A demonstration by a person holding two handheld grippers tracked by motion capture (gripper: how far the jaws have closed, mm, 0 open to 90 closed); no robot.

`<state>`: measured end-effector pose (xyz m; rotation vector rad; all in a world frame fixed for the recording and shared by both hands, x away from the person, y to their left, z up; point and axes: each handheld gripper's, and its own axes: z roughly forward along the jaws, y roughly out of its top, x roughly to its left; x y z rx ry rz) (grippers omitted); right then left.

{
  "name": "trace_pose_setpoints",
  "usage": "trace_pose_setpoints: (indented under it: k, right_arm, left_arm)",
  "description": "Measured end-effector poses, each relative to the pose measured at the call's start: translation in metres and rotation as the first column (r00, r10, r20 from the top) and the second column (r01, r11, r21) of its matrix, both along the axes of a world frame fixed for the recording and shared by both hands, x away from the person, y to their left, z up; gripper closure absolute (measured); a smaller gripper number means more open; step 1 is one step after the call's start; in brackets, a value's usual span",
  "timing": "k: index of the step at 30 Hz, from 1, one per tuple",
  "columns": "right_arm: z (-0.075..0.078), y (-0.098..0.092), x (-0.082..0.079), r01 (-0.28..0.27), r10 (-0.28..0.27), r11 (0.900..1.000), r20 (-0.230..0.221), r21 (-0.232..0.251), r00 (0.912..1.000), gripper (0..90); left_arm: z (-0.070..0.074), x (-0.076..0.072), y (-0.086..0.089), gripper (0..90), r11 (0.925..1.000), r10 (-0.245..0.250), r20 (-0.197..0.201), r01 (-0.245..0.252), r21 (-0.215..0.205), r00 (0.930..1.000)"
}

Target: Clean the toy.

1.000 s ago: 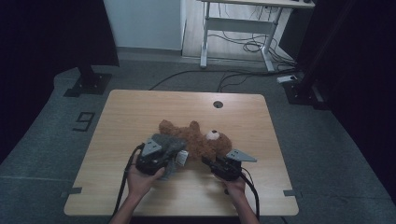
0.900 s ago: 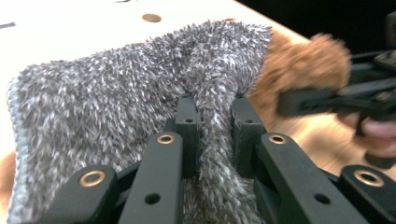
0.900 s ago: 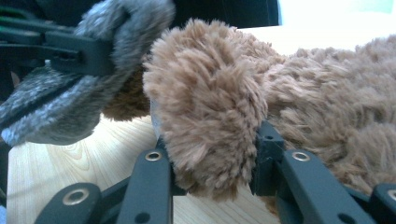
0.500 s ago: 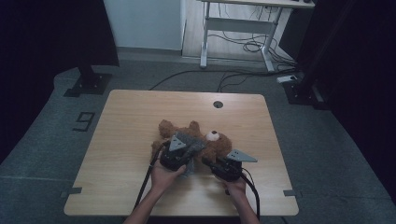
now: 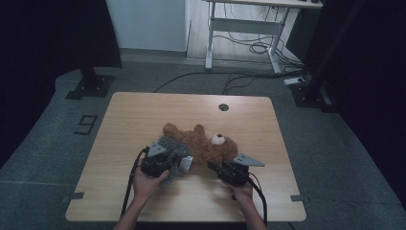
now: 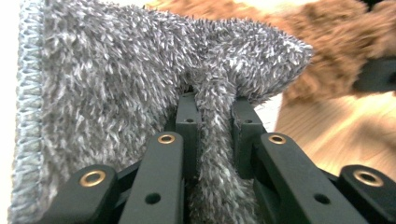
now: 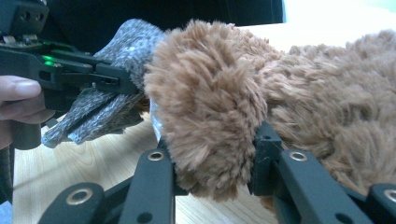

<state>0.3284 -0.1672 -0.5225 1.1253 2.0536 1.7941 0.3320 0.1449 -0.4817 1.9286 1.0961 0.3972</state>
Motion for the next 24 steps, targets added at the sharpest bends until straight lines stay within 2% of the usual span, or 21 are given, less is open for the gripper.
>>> trace_pose_setpoints:
  k: [1, 2, 3, 6, 10, 13, 17, 21, 22, 24]
  right_arm:
    - [0.0, 0.0, 0.0, 0.0, 0.0, 1.0, 0.0, 0.0, 1.0, 67.6]
    - [0.0, 0.0, 0.0, -0.002, 0.002, 1.0, -0.001, 0.002, 1.0, 67.6]
    - [0.0, 0.0, 0.0, -0.002, 0.002, 1.0, -0.001, 0.002, 1.0, 67.6]
    - [-0.001, 0.0, 0.0, -0.004, 0.004, 1.0, -0.001, 0.003, 1.0, 67.6]
    - [-0.001, 0.001, 0.0, -0.005, 0.006, 1.0, -0.001, 0.006, 1.0, 67.6]
    - [-0.001, 0.001, 0.0, -0.004, 0.004, 1.0, -0.001, 0.01, 1.0, 67.6]
    - [-0.001, 0.0, 0.001, 0.0, 0.0, 1.0, 0.0, 0.011, 1.0, 67.6]
    - [-0.001, -0.001, 0.001, 0.003, -0.002, 1.0, -0.004, 0.021, 1.0, 67.6]
    - [-0.001, -0.001, 0.001, 0.003, -0.002, 1.0, -0.004, 0.021, 1.0, 67.6]
    - [-0.001, -0.001, 0.002, 0.001, -0.001, 1.0, -0.002, 0.022, 1.0, 67.6]
  left_arm:
    - [0.0, 0.0, 0.0, 76.6, 1.0, 0.0, 0.0, 0.0, 0.0, 1.0]
    - [-0.004, -0.001, 0.01, 76.6, 0.9998, 0.018, -0.01, -0.018, -0.007, 0.9998]
    - [-0.004, -0.001, 0.01, 76.6, 0.9998, 0.018, -0.01, -0.018, -0.007, 0.9998]
    - [-0.011, -0.002, 0.029, 76.7, 0.9983, 0.059, -0.024, -0.059, 0.0, 0.998]
    - [-0.015, -0.004, 0.04, 76.6, 0.9962, 0.086, -0.027, -0.086, 0.01, 0.9959]
    - [-0.01, -0.008, 0.046, 76.6, 0.9948, 0.101, -0.014, -0.101, -0.007, 0.9948]
    - [0.005, -0.011, 0.039, 76.6, 0.9958, 0.089, 0.017, -0.089, -0.022, 0.9959]
    - [0.023, -0.012, 0.02, 76.6, 0.9984, 0.049, 0.057, -0.048, -0.03, 0.9971]
    - [0.023, -0.012, 0.02, 76.5, 0.9984, 0.049, 0.057, -0.048, -0.03, 0.9971]
    - [0.029, -0.011, 0.007, 76.6, 0.9994, 0.021, 0.07, -0.019, -0.029, 0.9973]
